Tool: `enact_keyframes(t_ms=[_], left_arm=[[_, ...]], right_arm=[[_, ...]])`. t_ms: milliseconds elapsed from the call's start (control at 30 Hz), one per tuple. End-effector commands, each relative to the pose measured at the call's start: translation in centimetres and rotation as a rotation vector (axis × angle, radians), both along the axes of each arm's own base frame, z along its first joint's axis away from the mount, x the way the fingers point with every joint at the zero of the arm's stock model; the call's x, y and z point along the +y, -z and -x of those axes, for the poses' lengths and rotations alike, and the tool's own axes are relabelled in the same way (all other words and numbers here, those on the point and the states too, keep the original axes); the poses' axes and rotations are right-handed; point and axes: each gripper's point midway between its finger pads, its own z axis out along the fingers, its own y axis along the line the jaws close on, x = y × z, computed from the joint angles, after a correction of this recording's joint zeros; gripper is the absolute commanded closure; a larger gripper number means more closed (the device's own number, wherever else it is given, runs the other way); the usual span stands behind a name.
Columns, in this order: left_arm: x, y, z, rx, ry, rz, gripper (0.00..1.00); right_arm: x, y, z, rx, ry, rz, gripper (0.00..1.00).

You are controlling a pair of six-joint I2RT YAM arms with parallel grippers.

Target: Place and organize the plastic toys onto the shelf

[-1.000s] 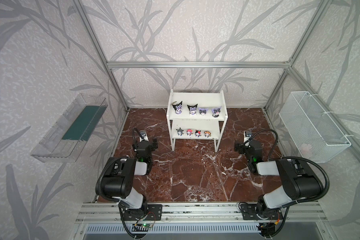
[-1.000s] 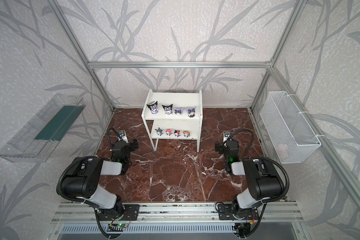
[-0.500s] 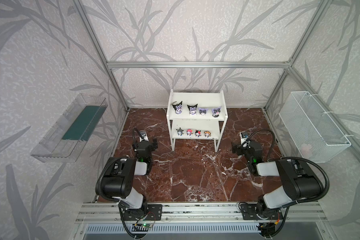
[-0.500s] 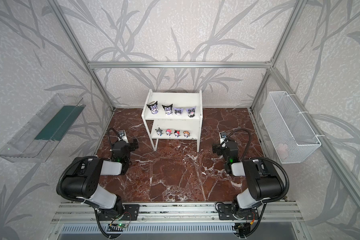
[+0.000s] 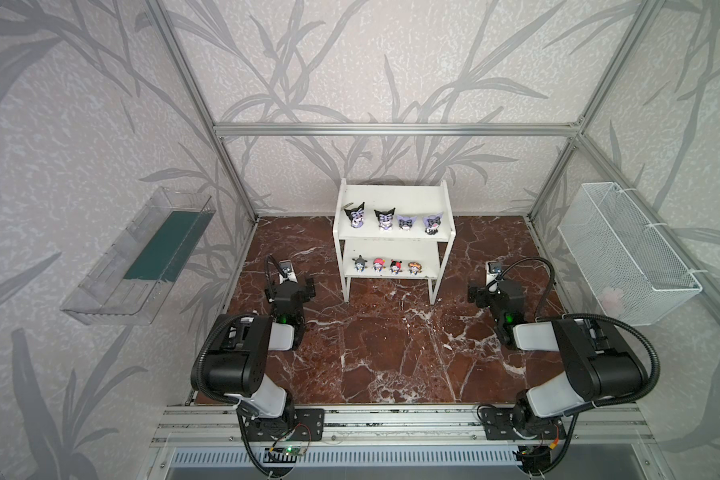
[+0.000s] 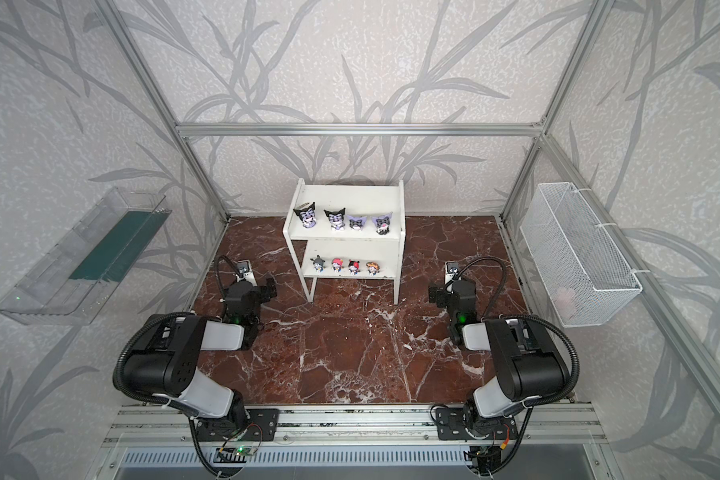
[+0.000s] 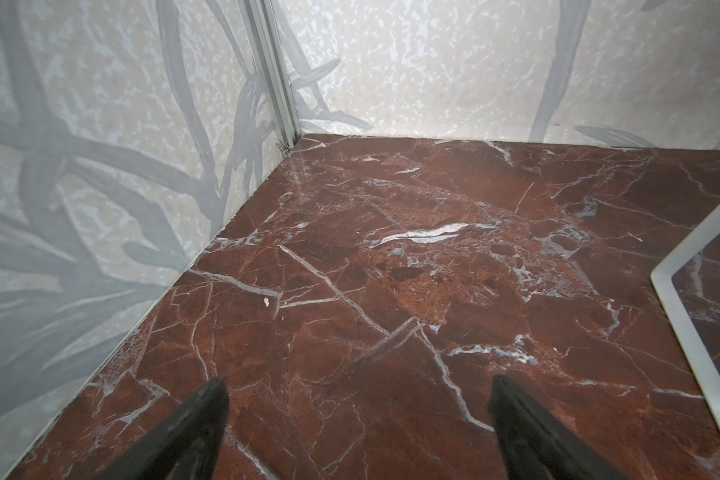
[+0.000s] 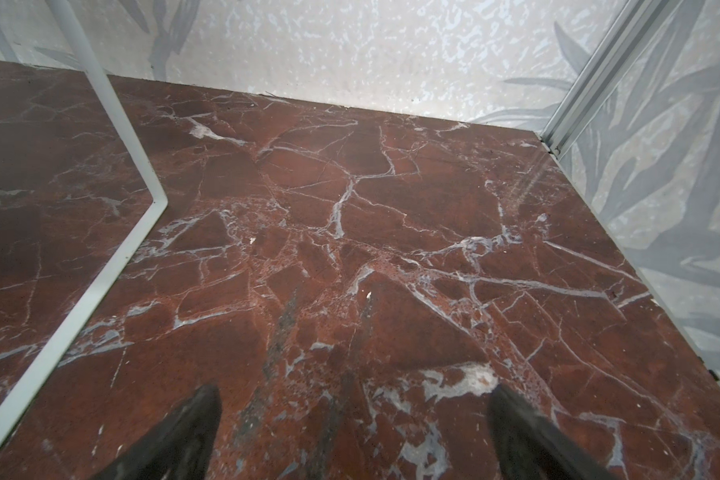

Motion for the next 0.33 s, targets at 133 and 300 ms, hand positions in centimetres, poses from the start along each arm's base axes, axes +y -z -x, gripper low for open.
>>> enact_keyframes(t_ms=[133,300], left_arm=[[0.13,-0.23,0.08,-0.014,-0.009,-0.008,0.01],[0.16,-0.25,0.06,-0.014,-0.01,-0.008,0.01]], right_arm=[[-0.29,-0.9,-0.81,-0.016,0.029,-0.007,0.01],[-0.24,-0.96,-0.63,-0.023,0.022,-0.003,0.01]])
